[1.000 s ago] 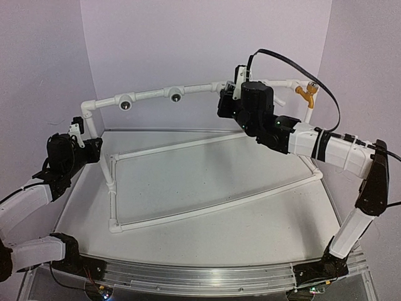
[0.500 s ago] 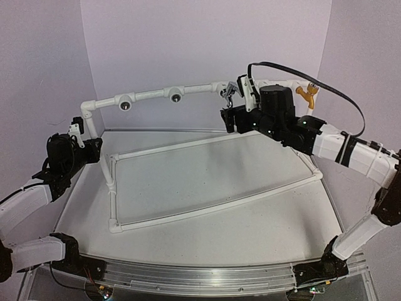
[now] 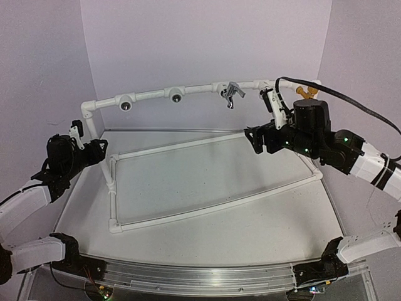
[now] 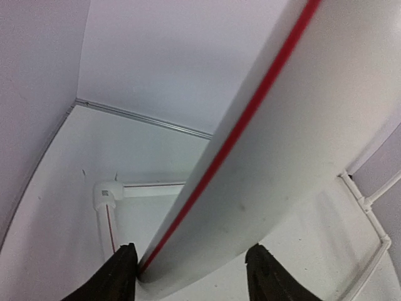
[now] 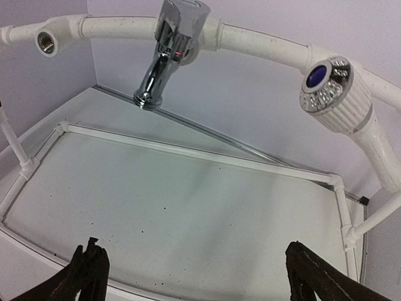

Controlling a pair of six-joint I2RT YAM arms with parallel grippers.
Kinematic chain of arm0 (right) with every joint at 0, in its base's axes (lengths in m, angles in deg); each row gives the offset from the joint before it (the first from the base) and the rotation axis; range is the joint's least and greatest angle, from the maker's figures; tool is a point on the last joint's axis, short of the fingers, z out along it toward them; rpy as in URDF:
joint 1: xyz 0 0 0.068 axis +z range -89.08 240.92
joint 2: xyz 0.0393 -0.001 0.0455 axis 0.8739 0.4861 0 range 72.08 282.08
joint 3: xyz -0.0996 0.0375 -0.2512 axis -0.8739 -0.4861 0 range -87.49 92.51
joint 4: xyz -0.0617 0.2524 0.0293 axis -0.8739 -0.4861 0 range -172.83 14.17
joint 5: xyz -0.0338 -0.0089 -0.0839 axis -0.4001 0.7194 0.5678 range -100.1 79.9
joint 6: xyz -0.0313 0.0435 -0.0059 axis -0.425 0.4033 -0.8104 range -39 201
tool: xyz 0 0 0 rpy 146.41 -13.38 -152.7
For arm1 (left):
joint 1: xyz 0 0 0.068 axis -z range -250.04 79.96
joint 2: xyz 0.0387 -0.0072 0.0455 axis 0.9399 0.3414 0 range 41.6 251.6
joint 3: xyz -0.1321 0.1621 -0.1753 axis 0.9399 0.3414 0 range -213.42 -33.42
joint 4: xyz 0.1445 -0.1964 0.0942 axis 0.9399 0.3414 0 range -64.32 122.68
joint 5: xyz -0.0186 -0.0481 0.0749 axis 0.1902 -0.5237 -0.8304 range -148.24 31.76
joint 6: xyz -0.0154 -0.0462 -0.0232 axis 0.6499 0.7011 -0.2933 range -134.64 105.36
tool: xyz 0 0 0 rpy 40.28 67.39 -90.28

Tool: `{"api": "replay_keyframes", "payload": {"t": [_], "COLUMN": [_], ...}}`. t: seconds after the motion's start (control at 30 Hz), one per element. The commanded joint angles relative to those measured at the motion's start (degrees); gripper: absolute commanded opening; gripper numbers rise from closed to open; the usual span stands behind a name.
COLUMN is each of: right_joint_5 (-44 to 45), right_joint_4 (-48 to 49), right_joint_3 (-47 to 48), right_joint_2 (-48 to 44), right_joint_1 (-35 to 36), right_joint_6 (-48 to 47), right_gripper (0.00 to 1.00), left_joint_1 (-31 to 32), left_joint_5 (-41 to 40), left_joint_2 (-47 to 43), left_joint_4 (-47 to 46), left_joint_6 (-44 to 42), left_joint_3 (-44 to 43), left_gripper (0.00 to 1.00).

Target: Install the water faucets

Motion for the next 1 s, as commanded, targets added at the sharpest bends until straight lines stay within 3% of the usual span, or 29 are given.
{"api": "replay_keyframes", "payload": {"t": [0.0,0.13,0.3,0.57,0.77,0.97], "right_joint_5": [6.26,10.97,12.22,12.6,12.79,11.5], "right_joint_4": [-2.06,-3.68,-4.29,-5.36,-5.38,-4.8], "right_joint_3": [0.0,0.87,1.89,5.15,7.12,6.06], "right_joint_2": [-3.64,-7.0,-10.08,-12.56,-15.47,-17.64], "right_joint_1": [0.1,0.09,0.09,0.09,0.07,0.1], "right_joint_6": [4.84,5.54,4.6,2.58,2.6,3.09], "right_gripper": [0.98,0.98,0.98,0.98,0.98,0.98], "left_joint_1": [1.09,1.1,1.06,1.1,1.1,1.04], "left_joint_5": [6.13,6.38,6.47,9.52,9.88,8.83], "left_joint_2": [-3.36,-7.31,-14.67,-23.74,-21.09,-18.65], "left_joint_4": [8.7,15.26,23.29,30.27,32.32,33.27], "left_joint_6": [6.03,6.62,8.92,10.01,4.9,1.59], "left_joint_3": [-2.89,-5.88,-9.2,-18.72,-34.01,-41.4], "left_gripper": [0.65,0.85,0.96,1.0,1.0,1.0]}}
